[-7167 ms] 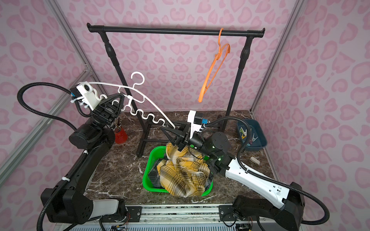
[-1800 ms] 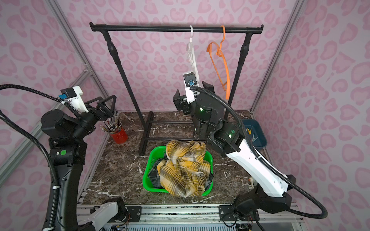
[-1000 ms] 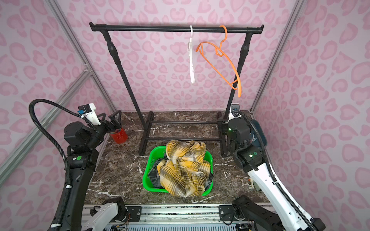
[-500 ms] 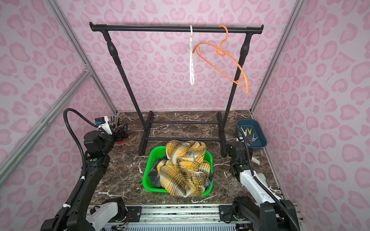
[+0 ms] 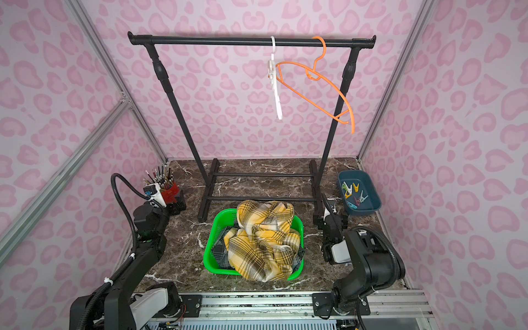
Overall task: Remove the clothespins securing long-sleeve shirts to the hanger
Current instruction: Reset both arms
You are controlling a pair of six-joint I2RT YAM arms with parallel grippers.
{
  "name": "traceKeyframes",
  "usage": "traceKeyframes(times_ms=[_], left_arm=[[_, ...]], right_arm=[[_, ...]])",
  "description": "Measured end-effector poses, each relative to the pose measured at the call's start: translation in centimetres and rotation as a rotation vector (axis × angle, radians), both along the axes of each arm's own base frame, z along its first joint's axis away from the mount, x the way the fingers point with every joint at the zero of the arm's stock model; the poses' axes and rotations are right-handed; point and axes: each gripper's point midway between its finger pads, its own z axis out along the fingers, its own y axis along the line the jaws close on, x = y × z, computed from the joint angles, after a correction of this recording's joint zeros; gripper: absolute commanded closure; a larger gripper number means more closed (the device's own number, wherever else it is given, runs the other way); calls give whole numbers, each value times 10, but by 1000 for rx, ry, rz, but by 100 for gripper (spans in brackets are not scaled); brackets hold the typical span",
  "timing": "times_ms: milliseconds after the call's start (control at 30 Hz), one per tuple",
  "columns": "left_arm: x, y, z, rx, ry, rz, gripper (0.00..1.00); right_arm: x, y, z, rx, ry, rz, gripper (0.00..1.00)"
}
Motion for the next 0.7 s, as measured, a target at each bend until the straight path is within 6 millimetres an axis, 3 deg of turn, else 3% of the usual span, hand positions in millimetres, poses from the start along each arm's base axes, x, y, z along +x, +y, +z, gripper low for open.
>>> traceKeyframes(times_ms=[133, 467, 600, 700], left_arm=[[3, -2, -16, -3, 13, -9, 3], [11, -10, -45, 4, 63, -50, 3], [13, -27, -72, 21, 123, -108, 3], [15, -25, -91, 19, 160, -99, 3]], right_arm=[[10, 3, 28, 4, -94, 15, 0], [15, 6, 34, 3, -107, 36, 0], [17, 6, 34, 5, -101, 41, 0], [19, 6, 34, 7, -95, 45, 0]])
